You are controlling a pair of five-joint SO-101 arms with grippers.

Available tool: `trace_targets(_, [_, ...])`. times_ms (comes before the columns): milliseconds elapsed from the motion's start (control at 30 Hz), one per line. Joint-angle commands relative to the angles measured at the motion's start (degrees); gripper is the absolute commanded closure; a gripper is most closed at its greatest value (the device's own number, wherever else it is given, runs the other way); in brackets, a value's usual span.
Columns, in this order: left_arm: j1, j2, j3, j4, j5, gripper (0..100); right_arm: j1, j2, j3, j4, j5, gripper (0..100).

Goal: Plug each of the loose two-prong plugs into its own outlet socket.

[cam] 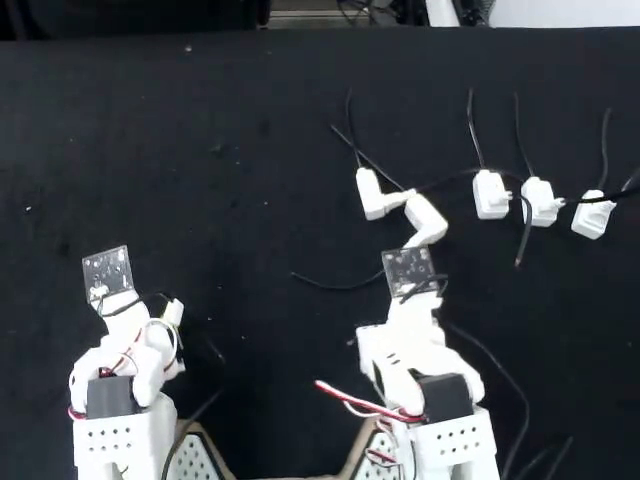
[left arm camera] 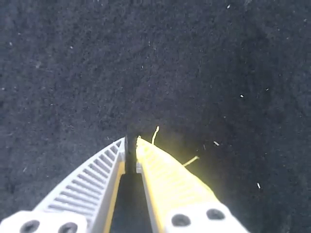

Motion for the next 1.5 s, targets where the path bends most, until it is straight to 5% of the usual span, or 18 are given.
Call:
trace_targets(0, [0.4, -0.6, 1.2, 0.2, -0.2, 95, 2.6, -5.5, 0.1, 0.4, 0.0, 98.6])
trace_targets(1467, [1.7, -0.2, 1.2, 0.2, -0.2, 95, 3.3, -5.5, 0.1, 0.4, 0.0, 98.6])
